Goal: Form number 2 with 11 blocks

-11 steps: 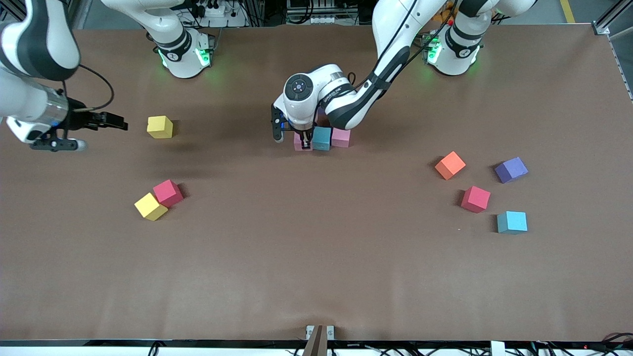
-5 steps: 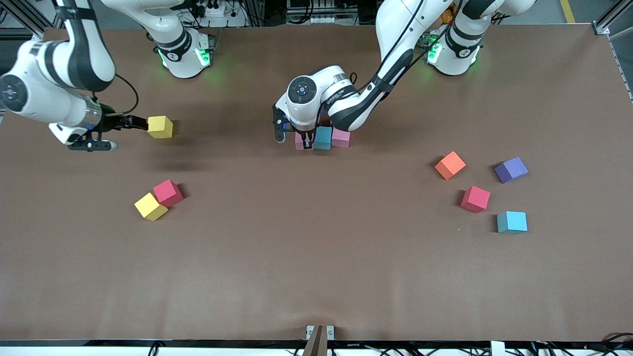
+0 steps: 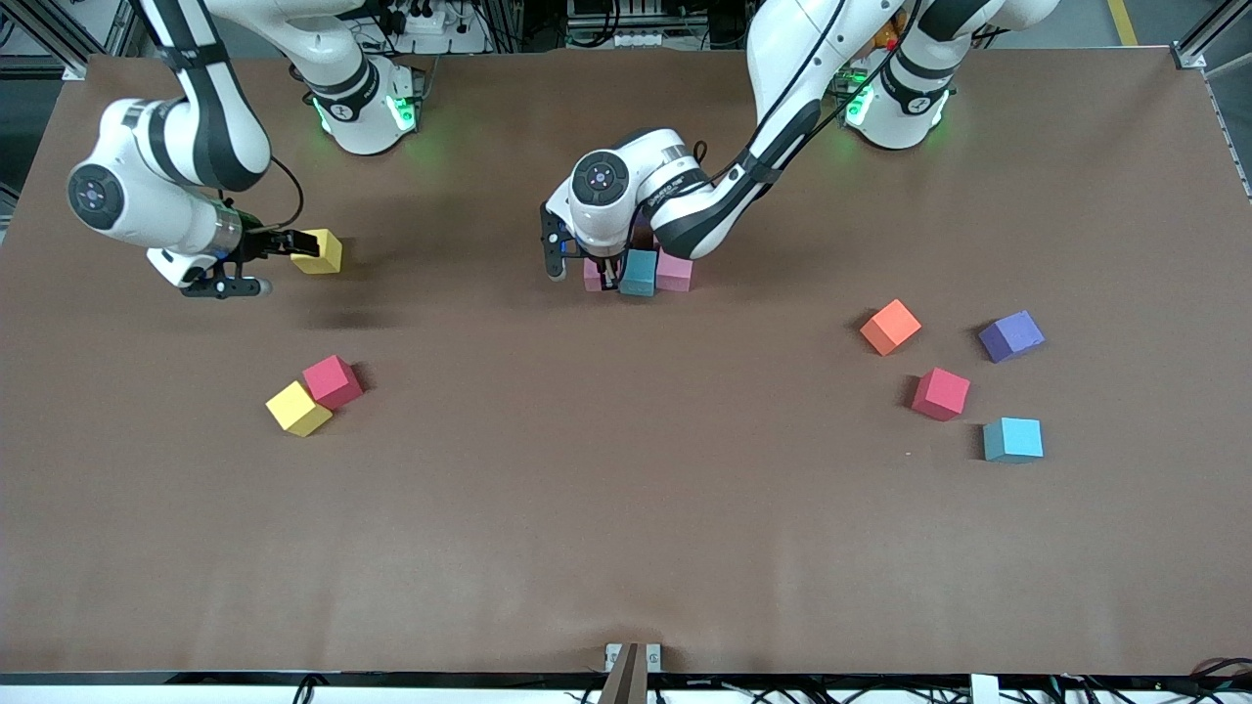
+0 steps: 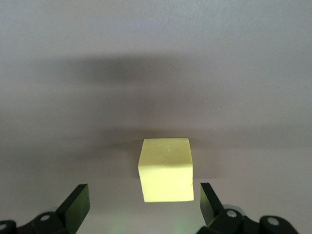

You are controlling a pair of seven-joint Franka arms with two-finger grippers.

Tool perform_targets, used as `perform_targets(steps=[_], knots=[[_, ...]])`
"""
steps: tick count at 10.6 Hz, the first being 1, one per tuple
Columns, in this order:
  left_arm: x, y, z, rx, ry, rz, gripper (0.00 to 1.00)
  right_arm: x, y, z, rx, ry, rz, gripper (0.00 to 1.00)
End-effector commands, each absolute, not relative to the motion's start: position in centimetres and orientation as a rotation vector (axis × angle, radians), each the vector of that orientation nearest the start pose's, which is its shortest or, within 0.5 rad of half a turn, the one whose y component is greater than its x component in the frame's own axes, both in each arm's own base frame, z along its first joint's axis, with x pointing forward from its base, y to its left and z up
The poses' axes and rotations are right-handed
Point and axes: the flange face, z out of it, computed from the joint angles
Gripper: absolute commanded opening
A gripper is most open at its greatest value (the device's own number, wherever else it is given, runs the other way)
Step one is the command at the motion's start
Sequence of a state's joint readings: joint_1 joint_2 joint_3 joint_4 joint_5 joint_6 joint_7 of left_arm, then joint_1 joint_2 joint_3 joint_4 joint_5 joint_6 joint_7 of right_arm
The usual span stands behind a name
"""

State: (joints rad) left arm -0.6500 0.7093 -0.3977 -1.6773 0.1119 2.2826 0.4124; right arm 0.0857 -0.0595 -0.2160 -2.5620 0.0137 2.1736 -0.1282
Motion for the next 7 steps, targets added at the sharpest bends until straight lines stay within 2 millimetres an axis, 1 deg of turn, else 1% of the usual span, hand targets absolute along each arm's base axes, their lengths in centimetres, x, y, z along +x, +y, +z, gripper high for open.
perform_targets(steps=[1, 2, 3, 5, 7], knots=[[35.9, -56.3, 20.6, -2.374, 2.211, 0.161, 0.58, 40.1, -5.6, 23.2, -3.057, -0.013, 0.534, 1.00], [36.0, -56.3, 20.5, -2.350, 2.219, 0.151, 0.65, 39.8, -5.6, 22.5, -3.055, -0.012, 0.550, 1.00], [36.2, -56.3, 20.6, -2.353, 2.213, 0.145, 1.00, 39.7, -5.7, 21.9, -3.056, -0.007, 0.558, 1.00], [36.3, -56.4, 20.7, -2.356, 2.212, 0.143, 1.00, 39.4, -6.0, 20.5, -3.057, 0.004, 0.577, 1.00], [36.2, -56.4, 20.7, -2.371, 2.195, 0.142, 1.00, 38.6, -5.9, 19.8, -3.049, 0.005, 0.612, 1.00]])
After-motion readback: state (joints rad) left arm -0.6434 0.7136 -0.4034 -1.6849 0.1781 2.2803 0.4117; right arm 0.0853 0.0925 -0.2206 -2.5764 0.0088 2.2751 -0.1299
